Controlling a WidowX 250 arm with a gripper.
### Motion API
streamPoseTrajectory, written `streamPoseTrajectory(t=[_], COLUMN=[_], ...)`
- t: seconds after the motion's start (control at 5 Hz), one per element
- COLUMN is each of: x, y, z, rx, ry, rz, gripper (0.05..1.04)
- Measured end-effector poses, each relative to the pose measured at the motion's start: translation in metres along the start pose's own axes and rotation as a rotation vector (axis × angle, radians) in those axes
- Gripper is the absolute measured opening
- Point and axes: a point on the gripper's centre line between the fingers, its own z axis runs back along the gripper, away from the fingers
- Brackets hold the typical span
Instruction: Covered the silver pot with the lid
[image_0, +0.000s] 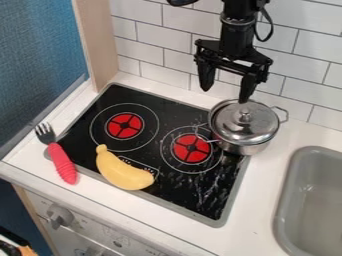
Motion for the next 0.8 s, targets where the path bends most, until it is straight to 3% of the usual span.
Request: streamPoseTrajectory(t=[0.2,0.4,0.6,0.8], x=[-0.006,-0.023,-0.043,-0.065], y=[0.008,0.026,0.048,0.082], z=[0.014,0.010,0.012,0.005], rx=[-0.025,0.018,0.056,0.079], ry=[-0.032,0.021,0.043,0.115], rz=[0.020,0.064,0.125,0.260], gripper=[0.999,0.999,0.999,0.999])
